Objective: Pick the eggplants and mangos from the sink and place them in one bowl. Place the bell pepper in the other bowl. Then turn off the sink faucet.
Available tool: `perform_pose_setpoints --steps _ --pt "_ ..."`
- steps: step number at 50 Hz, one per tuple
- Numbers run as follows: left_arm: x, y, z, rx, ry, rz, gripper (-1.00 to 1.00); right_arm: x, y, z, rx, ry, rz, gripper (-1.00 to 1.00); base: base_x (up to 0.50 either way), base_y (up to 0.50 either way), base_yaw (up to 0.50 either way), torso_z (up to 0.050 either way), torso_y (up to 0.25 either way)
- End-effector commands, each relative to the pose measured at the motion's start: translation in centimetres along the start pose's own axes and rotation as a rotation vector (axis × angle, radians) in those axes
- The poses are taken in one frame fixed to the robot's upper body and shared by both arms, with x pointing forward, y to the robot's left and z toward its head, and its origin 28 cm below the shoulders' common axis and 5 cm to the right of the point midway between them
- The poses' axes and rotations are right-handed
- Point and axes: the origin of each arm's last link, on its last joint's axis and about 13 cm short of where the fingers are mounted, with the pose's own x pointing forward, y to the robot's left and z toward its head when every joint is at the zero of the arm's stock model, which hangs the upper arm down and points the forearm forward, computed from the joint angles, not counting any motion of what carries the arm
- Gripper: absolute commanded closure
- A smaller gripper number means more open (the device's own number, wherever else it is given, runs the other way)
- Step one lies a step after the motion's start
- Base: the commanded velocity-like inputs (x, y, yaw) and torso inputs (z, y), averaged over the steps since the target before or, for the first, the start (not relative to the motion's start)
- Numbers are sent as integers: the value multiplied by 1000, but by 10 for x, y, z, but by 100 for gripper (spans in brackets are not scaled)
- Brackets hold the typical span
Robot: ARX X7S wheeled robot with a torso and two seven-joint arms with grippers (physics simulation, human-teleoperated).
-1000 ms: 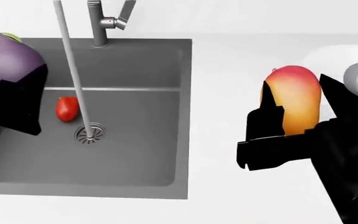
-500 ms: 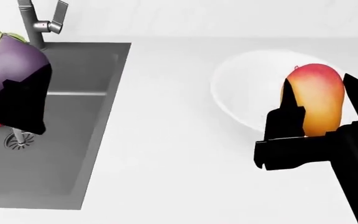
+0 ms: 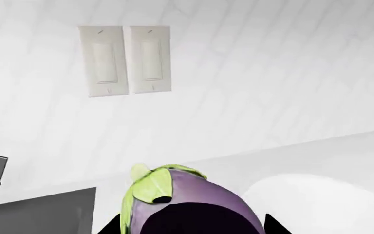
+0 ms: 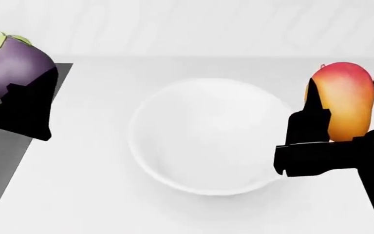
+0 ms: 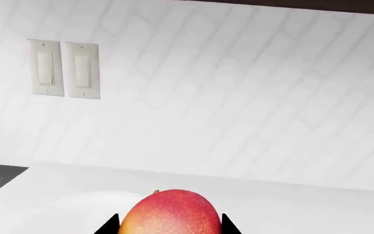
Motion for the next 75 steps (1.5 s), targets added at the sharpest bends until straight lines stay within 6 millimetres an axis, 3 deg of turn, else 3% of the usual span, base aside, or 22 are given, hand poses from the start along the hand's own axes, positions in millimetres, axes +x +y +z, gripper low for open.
perform_pose_setpoints --steps 1,23,27,36,45,48,61,75 --pt "2 -2 2 -28 -14 -16 100 1 1 -2 0 -13 -3 100 406 -90 0 0 0" --pt "2 -7 5 -40 -12 -42 100 5 -1 -2 -2 -17 3 100 335 -163 0 1 2" --pt "3 -19 21 -74 -9 -126 100 7 -1 -1 8 -9 10 100 0 0 0 0 3" --pt "-2 -64 26 -97 137 -387 100 9 -2 -4 14 11 12 100 0 0 0 0 0" --pt "-5 -95 4 -95 271 -487 100 9 -1 -8 19 18 20 100 0 0 0 0 1" --pt "-2 -102 5 -83 275 -503 100 9 0 -10 23 27 25 100 0 0 0 0 0" --pt "25 -109 -15 -42 341 -459 100 7 0 -9 25 31 24 100 0 0 0 0 1" --pt "33 -107 -40 -28 420 -434 100 6 0 -13 32 40 22 100 0 0 0 1 1"
